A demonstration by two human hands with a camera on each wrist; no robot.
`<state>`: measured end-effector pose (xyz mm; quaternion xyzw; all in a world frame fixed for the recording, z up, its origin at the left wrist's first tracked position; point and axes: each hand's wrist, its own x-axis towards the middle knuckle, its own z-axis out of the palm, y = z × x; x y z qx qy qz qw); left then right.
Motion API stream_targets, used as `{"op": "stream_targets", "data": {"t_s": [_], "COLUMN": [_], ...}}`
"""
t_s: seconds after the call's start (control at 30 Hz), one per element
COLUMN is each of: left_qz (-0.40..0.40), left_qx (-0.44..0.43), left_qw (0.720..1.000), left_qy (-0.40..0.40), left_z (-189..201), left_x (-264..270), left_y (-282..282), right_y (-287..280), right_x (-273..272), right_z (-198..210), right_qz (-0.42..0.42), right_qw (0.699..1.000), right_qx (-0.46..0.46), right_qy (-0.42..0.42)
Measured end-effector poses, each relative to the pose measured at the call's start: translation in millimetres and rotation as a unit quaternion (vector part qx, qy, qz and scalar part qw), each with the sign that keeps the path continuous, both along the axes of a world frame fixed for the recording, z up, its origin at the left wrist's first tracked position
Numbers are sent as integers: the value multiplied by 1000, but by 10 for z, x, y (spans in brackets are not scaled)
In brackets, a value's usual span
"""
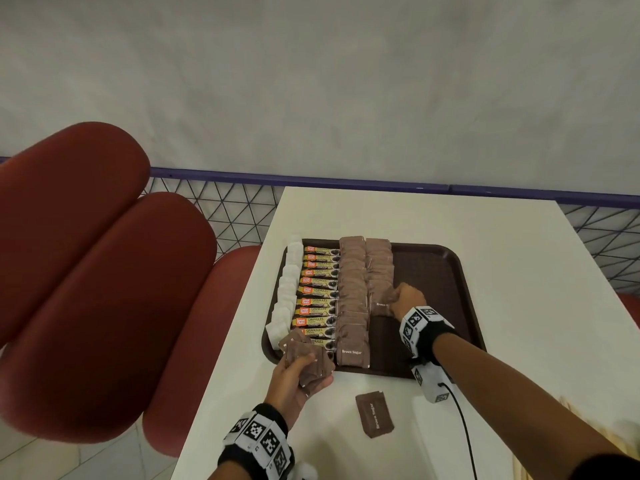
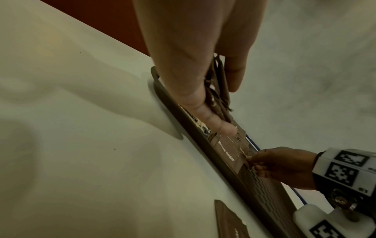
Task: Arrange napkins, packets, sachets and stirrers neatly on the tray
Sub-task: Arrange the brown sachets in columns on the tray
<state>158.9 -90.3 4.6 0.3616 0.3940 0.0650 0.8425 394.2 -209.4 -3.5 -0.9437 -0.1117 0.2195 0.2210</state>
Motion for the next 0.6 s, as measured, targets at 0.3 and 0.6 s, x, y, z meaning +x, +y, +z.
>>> {"op": "stream_targets", "data": {"t_s": [0.3, 0.6], "left_qz": [-19, -33], "left_qx": [14, 67], "left_qw": [1000, 997], "left_qy": [-15, -9], "left_z": [70, 114], "left_x": [37, 71], "left_y": [-35, -143], "right_y": [-103, -191], "right_x": [-105, -579], "right_z": [17, 181], "right_qz": [-12, 127], "right_qw": [997, 971], "right_qx": [59, 200], "right_qy": [-48, 17]}}
